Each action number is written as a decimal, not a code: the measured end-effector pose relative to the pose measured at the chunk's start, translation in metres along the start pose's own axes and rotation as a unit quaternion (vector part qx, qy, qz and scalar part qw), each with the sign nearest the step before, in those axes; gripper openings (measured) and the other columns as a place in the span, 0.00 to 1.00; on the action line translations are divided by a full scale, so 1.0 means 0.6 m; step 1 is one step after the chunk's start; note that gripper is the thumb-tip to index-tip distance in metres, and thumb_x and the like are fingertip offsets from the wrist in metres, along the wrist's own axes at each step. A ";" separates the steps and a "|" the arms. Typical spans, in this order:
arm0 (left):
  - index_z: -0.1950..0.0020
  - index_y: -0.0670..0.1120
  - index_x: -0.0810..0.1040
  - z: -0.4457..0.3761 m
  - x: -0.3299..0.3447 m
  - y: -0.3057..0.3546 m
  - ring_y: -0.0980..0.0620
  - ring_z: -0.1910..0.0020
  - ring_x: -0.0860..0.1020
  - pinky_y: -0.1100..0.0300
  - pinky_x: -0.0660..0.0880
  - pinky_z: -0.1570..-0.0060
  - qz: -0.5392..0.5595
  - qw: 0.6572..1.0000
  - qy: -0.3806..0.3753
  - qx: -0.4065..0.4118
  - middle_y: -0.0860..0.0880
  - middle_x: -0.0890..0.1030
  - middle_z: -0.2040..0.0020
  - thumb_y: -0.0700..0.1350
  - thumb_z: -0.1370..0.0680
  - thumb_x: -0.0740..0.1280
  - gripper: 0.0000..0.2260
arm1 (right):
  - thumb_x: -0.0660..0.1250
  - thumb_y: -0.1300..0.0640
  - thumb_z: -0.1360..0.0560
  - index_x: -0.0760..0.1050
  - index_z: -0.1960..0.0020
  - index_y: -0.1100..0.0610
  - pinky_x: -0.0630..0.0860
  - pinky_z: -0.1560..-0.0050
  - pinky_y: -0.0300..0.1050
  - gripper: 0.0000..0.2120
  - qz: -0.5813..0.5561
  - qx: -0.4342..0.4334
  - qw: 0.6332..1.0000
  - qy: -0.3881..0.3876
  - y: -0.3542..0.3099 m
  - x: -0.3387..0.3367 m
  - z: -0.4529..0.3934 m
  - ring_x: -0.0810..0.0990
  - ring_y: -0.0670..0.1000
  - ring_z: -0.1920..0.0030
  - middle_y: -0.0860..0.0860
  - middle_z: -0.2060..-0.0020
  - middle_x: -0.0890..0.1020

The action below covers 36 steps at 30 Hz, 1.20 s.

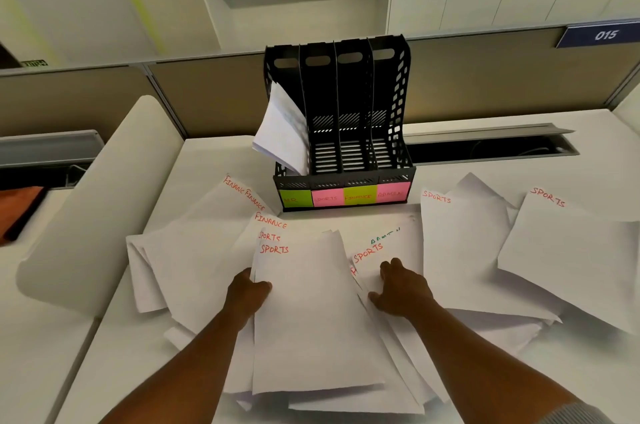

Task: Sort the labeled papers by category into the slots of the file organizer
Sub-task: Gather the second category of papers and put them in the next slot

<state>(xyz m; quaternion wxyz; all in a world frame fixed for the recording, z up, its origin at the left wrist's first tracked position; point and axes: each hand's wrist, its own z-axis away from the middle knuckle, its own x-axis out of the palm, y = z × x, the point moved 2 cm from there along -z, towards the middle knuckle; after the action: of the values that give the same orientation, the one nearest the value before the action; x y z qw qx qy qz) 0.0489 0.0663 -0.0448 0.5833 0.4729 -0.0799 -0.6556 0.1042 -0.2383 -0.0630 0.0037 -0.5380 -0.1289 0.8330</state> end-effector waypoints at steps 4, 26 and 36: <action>0.36 0.45 0.71 0.003 -0.007 -0.008 0.45 0.49 0.75 0.52 0.77 0.52 0.011 0.999 0.033 -0.003 0.42 0.78 0.41 0.42 0.25 0.70 0.19 | 0.65 0.36 0.31 0.64 0.34 0.55 0.76 0.46 0.50 0.34 0.031 -0.005 0.999 -0.028 -0.003 -0.003 -0.001 0.77 0.56 0.43 0.53 0.40 0.70; 0.40 0.44 0.77 0.032 0.032 0.021 0.43 0.49 0.80 0.51 0.78 0.46 0.091 0.995 -0.007 0.047 0.44 0.82 0.45 0.49 0.27 0.74 0.18 | 0.59 0.60 0.31 0.74 0.59 0.63 0.79 0.65 0.45 0.07 -0.532 0.055 0.843 -0.060 -0.055 -0.070 -0.005 0.80 0.55 0.68 0.58 0.66 0.80; 0.41 0.47 0.73 0.041 0.053 0.041 0.44 0.48 0.78 0.49 0.77 0.45 0.081 0.995 -0.034 0.047 0.46 0.79 0.44 0.54 0.26 0.72 0.18 | 0.61 0.64 0.32 0.76 0.50 0.63 0.81 0.63 0.47 0.11 -0.593 -0.034 0.781 -0.190 -0.134 -0.073 0.011 0.85 0.59 0.63 0.60 0.63 0.85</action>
<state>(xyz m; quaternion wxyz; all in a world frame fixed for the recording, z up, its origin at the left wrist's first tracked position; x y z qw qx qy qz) 0.0525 0.0210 -0.0324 0.6083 0.4694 -0.1687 -0.6174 0.1062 -0.1682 -0.0035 0.4543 -0.1858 -0.4493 0.7465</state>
